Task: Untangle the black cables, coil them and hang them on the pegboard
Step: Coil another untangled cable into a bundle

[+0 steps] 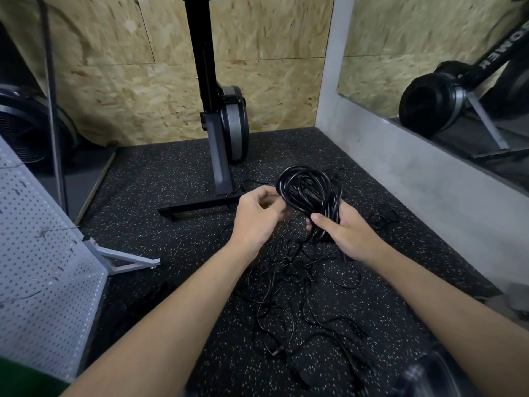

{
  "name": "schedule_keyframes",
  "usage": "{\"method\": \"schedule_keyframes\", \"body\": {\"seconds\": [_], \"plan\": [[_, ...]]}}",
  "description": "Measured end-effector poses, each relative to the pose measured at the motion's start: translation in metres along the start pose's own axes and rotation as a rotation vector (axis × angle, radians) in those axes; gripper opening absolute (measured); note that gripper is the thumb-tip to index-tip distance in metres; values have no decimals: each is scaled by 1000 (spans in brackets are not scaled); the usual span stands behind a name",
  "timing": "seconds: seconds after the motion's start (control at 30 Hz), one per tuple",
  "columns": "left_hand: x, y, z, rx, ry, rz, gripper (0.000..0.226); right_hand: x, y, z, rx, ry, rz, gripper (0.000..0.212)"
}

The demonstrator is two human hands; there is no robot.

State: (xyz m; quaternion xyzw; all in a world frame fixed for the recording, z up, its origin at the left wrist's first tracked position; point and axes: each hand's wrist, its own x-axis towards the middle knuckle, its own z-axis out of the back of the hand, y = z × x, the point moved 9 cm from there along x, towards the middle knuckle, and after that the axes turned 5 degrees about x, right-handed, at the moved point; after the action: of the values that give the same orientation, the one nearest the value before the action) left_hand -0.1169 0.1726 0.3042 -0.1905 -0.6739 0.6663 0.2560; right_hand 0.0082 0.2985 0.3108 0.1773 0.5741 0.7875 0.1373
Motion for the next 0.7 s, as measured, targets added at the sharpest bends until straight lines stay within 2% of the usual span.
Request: {"method": "schedule_keyframes", "body": {"seconds": [0.1, 0.2, 0.27, 0.37, 0.43, 0.6, 0.7], "plan": [[-2, 15, -5, 58, 132, 25, 20, 1, 1, 4, 100, -22, -16, 16], [-11, 49, -28, 405, 471, 18, 48, -2, 1, 7, 275, -55, -69, 18], [-19, 67, -43, 627, 601, -51, 51, -2, 5, 7, 360, -46, -67, 21], [-18, 78, -51, 732, 564, -172, 27, -1, 7, 11, 439, -62, -41, 23], [-12, 80, -45, 723, 495, -152, 14, -1, 5, 17, 474, -92, -40, 24], [-8, 74, -38, 725, 486, -108, 15, 3, -9, 34, 541, -195, -76, 25], [-6, 73, -34, 839, 499, -109, 23, 5, -19, 47, 528, -299, -100, 12]]}}
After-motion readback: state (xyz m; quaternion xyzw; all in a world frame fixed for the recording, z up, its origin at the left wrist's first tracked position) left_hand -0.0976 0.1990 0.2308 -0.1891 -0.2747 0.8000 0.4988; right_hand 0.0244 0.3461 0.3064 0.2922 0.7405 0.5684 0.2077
